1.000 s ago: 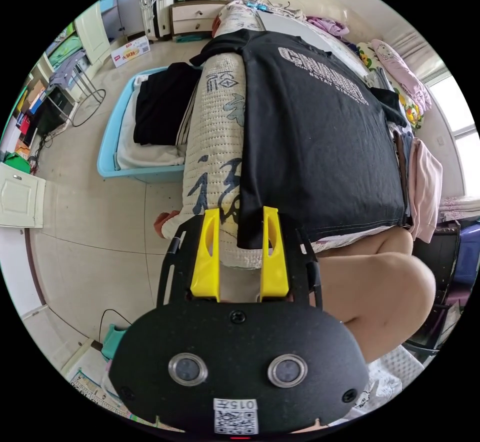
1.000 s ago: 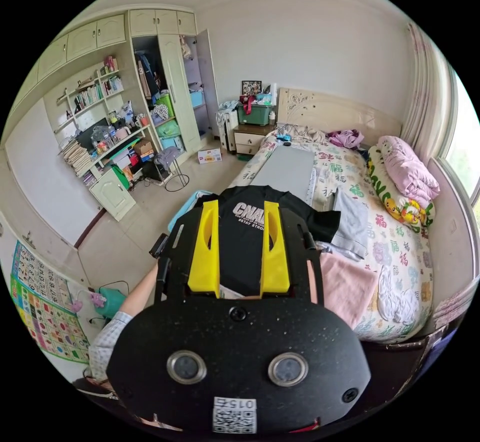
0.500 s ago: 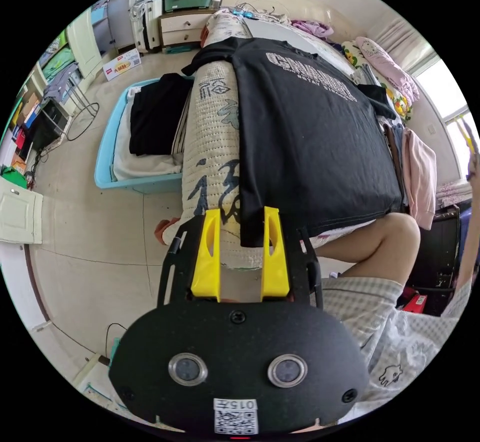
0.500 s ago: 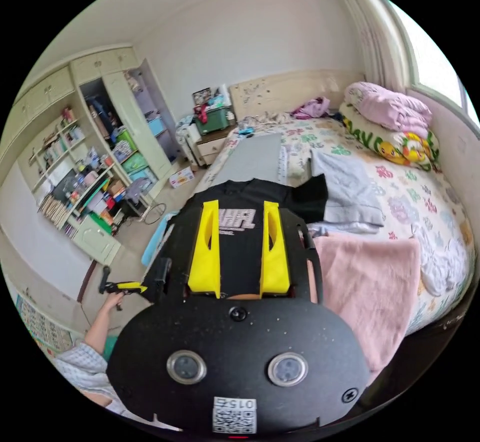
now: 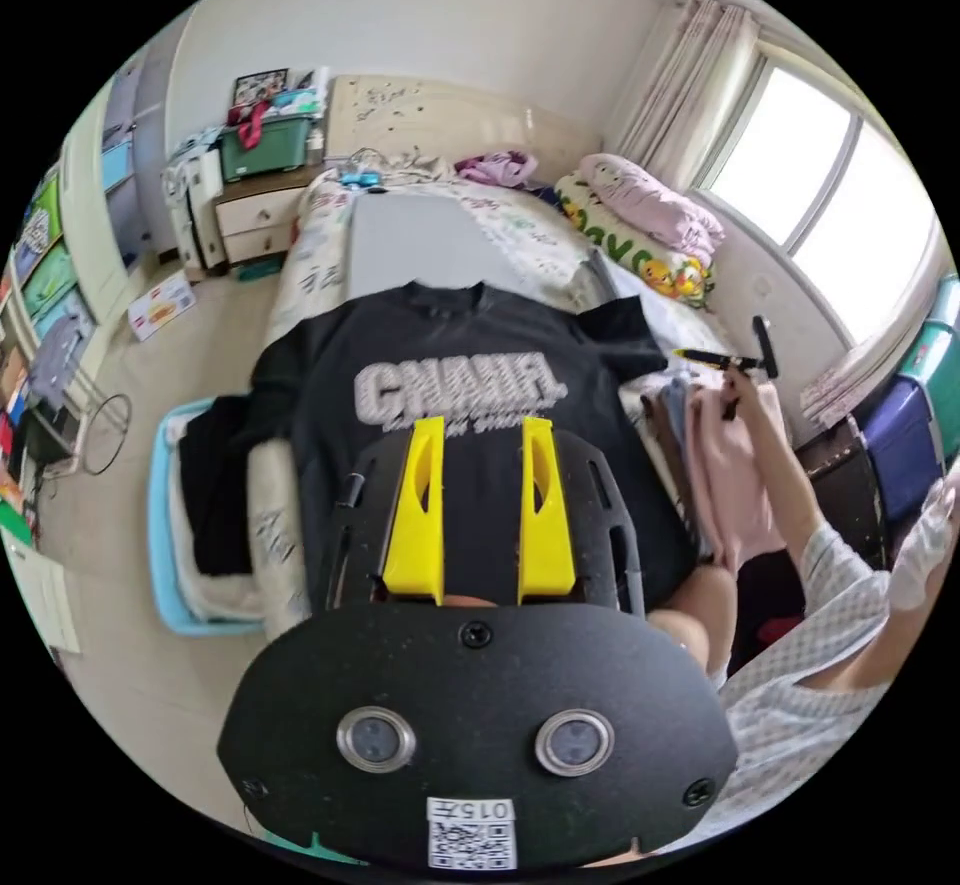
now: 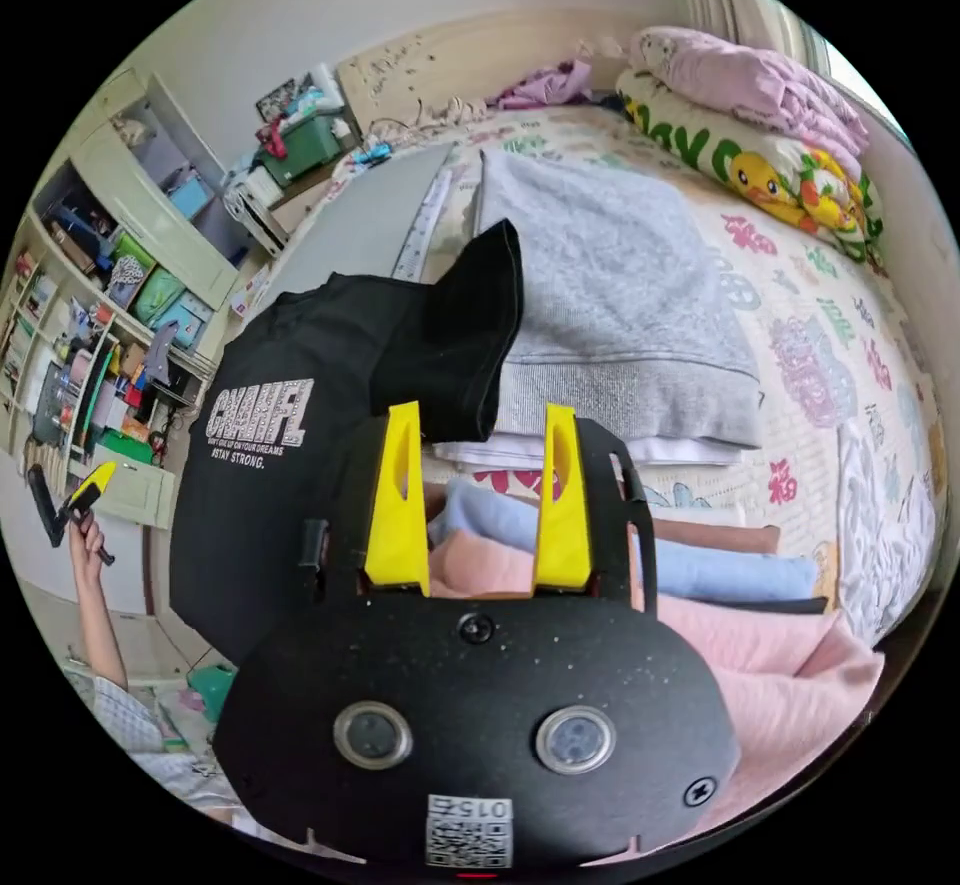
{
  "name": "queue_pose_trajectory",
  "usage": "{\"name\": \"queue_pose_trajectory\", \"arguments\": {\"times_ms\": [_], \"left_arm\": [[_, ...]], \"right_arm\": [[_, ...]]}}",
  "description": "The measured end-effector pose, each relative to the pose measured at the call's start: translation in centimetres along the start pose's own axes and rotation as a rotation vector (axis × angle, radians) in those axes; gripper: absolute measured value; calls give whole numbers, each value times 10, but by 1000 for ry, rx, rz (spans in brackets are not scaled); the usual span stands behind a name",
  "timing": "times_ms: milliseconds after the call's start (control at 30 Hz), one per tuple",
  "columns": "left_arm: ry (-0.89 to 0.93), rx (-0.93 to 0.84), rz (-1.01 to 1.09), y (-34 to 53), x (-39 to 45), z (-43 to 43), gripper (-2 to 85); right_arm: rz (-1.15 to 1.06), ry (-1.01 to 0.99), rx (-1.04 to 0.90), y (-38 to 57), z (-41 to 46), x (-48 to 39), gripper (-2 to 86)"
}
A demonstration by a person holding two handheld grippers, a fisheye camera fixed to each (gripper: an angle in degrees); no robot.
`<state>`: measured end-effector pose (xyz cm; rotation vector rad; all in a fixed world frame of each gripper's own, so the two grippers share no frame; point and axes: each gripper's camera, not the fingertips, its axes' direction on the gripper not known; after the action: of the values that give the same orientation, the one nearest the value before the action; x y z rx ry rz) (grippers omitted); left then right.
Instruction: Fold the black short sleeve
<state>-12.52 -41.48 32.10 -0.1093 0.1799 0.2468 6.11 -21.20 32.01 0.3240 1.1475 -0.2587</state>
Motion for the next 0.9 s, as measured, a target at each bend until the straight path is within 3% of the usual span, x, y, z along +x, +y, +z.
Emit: {"name": "queue_pose_trajectory", "arguments": {"times_ms": [133, 433, 733, 900], "left_arm": [[111, -53, 79, -115, 77, 107, 134], [274, -77, 26, -241, 245, 319, 141], [118, -62, -4, -257, 288, 394, 96], [218, -27, -42, -257, 267, 398, 4]], "right_arm": [[-38, -143, -165, -14, 39, 19, 124], [-80, -179, -111, -11, 35, 29, 44], [-103, -159, -85, -10, 35, 26, 21], [-107, -157, -66, -8, 34, 24, 14]]}}
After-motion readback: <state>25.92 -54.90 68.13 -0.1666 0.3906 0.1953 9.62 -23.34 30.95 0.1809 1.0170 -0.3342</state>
